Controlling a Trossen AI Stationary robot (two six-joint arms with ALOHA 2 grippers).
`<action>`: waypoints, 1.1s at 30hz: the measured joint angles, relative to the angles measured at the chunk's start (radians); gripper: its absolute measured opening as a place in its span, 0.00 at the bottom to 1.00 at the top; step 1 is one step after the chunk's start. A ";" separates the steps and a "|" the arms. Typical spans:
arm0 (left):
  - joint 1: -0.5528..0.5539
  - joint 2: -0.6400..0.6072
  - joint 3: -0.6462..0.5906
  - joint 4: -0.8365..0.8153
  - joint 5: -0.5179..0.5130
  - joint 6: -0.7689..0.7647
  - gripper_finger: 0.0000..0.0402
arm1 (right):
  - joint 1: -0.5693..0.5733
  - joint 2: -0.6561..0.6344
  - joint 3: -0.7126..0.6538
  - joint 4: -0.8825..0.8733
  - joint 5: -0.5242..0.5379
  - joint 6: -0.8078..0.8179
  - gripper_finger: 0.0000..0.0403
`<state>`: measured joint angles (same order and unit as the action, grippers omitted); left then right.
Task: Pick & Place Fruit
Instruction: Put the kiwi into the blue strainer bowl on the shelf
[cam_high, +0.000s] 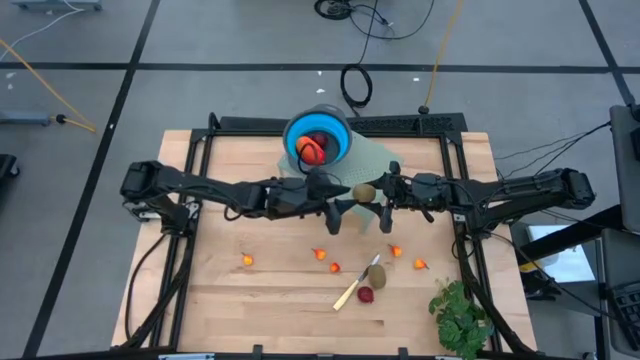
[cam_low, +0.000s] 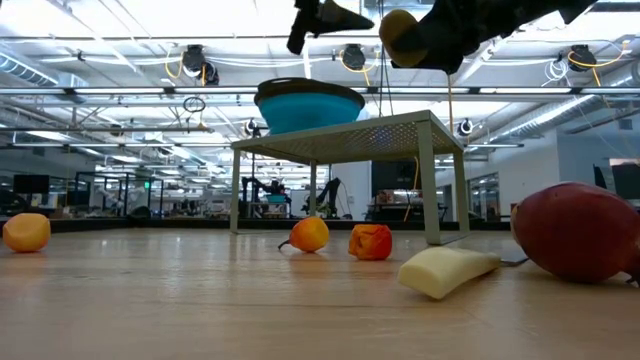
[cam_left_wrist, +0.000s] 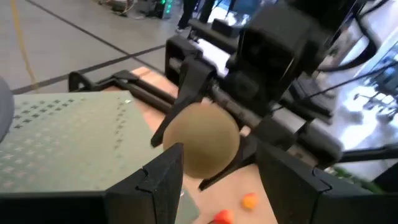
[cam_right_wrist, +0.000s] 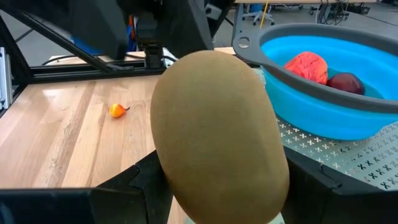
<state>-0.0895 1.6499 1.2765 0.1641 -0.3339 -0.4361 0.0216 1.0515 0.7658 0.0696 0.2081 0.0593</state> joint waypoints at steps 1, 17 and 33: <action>-0.003 0.003 0.007 -0.007 -0.008 0.011 0.51 | 0.000 0.000 0.000 0.002 0.000 0.000 0.53; -0.013 0.013 0.015 -0.002 -0.068 0.118 0.51 | 0.014 0.000 0.000 0.039 0.007 -0.074 0.53; -0.012 0.011 0.012 0.028 -0.086 0.132 0.51 | 0.015 0.067 0.000 0.175 0.024 -0.067 0.53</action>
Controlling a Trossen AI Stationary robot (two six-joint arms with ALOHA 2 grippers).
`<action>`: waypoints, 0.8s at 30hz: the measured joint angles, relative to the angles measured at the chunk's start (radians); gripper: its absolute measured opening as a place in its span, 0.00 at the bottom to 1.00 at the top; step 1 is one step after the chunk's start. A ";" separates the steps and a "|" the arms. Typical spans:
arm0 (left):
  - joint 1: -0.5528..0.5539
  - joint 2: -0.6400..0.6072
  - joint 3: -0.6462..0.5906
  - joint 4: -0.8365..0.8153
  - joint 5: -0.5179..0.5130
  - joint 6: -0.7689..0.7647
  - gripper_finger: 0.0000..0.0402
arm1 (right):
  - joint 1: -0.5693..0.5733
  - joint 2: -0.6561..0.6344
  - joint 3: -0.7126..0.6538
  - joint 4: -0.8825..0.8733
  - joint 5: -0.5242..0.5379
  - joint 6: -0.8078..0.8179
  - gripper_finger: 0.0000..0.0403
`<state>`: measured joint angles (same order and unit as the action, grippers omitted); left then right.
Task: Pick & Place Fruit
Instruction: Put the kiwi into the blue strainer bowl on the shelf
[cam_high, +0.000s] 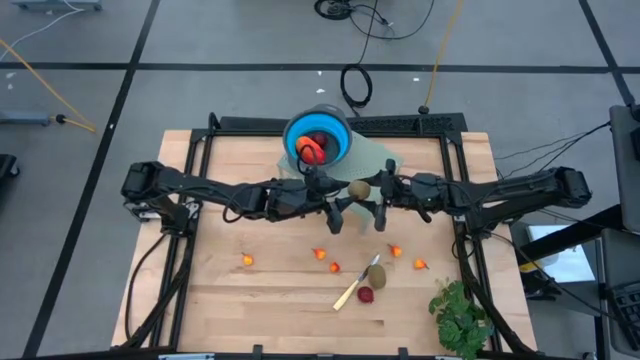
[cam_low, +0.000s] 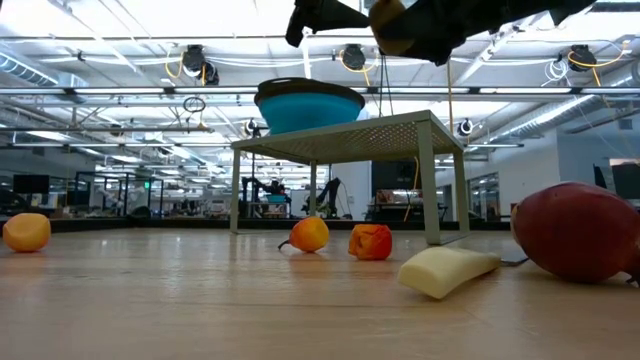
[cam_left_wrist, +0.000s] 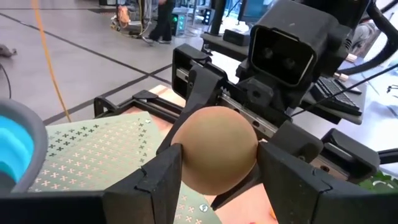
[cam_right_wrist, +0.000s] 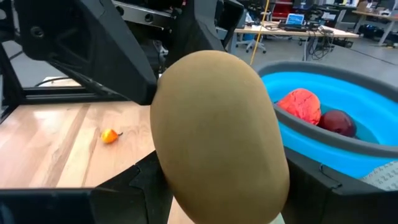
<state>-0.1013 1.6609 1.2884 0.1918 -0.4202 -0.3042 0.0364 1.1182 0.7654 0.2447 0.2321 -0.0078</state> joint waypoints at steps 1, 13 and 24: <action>0.000 0.000 0.000 -0.002 -0.002 0.000 0.51 | 0.000 0.006 0.000 0.008 0.000 0.000 0.53; 0.001 0.000 0.000 -0.004 -0.008 0.016 0.51 | 0.004 0.027 -0.002 0.042 0.032 0.034 0.53; 0.003 0.000 0.002 -0.013 0.004 0.019 0.51 | 0.005 0.027 -0.002 0.046 0.054 0.030 0.53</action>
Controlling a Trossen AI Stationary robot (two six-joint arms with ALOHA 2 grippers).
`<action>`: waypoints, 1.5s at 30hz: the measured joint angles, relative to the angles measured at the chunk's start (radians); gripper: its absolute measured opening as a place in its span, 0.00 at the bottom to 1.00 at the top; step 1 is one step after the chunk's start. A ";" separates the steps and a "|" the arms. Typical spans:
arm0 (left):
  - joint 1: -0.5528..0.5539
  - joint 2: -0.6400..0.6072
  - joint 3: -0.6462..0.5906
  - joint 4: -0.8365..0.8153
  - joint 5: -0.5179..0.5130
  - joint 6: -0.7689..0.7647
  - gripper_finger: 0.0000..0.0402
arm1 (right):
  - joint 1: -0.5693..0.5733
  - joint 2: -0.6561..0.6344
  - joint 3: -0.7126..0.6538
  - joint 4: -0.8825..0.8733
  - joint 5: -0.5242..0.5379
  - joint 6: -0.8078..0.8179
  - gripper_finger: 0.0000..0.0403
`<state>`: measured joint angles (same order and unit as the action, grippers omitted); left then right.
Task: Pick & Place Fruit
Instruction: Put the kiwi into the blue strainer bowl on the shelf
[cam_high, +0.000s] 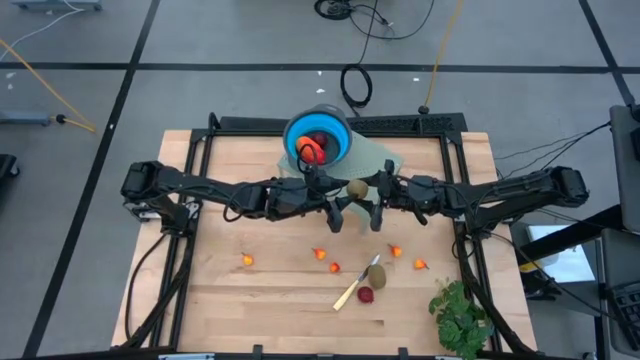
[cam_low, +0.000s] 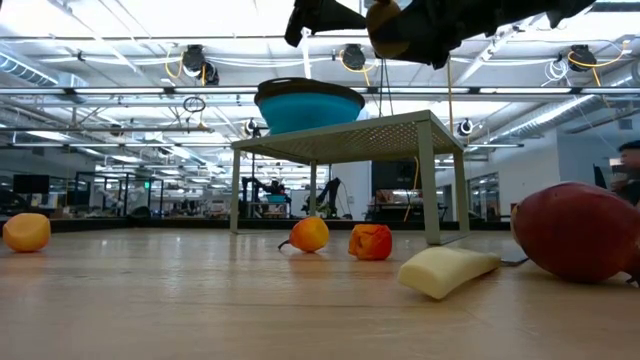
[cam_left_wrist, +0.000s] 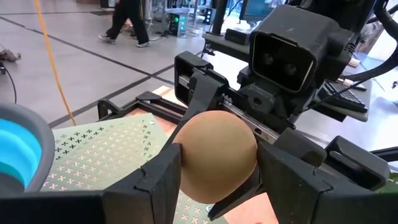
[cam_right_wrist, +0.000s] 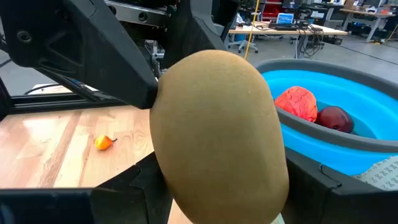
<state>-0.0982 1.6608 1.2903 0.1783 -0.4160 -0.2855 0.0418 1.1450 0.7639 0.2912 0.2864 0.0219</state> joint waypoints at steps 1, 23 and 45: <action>0.000 0.000 0.000 0.000 -0.001 0.000 0.52 | 0.000 0.000 0.000 0.004 0.000 0.000 0.53; 0.009 0.005 0.001 0.040 0.030 0.028 0.81 | 0.014 0.000 0.002 0.041 -0.005 0.015 0.53; 0.026 0.002 0.000 0.050 0.058 0.020 0.47 | 0.014 0.000 0.002 0.038 -0.002 0.020 0.53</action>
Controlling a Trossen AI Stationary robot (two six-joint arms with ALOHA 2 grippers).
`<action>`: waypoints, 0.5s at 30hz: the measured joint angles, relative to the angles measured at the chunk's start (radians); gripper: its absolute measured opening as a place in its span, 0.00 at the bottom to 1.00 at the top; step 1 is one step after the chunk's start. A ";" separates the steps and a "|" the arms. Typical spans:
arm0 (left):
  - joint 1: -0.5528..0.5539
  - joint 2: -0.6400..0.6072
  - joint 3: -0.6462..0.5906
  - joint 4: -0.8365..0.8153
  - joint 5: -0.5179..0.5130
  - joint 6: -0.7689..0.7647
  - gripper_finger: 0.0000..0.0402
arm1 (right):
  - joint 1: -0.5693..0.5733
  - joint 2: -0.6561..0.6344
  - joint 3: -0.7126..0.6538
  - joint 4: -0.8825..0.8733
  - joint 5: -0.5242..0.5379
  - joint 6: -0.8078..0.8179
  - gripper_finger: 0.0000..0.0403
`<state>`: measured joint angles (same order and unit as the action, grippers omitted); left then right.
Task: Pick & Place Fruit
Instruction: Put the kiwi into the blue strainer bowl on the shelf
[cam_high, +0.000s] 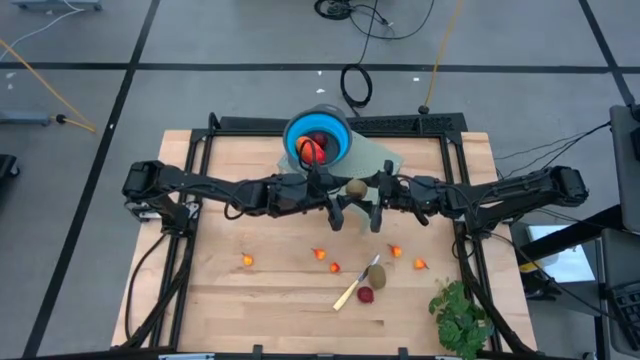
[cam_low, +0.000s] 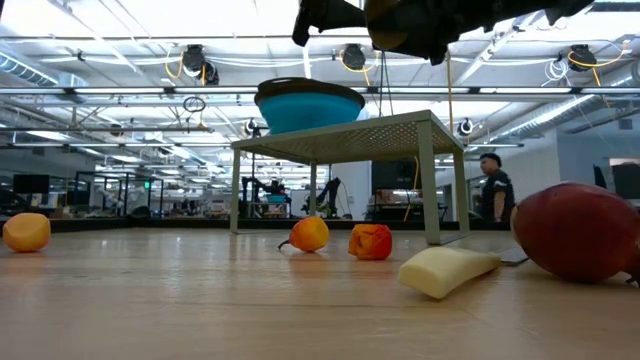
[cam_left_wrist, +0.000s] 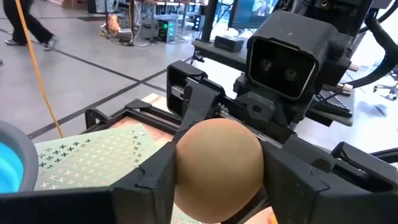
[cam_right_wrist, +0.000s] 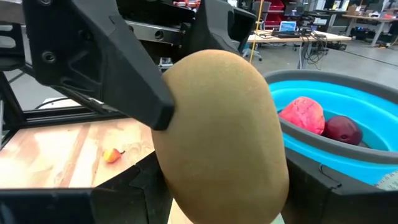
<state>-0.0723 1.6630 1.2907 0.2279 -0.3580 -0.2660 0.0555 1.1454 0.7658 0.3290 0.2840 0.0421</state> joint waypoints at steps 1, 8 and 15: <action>0.000 0.000 0.000 0.000 0.000 -0.002 0.45 | 0.000 0.000 0.000 0.000 0.000 0.000 0.53; 0.000 0.000 0.000 0.000 -0.001 -0.026 0.45 | 0.010 0.000 0.000 -0.001 0.000 0.018 0.54; -0.009 0.000 0.000 0.001 0.001 -0.031 0.44 | 0.010 0.000 0.000 0.000 -0.004 0.026 0.60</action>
<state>-0.0811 1.6630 1.2903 0.2290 -0.3575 -0.2974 0.0658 1.1454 0.7658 0.3290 0.2804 0.0677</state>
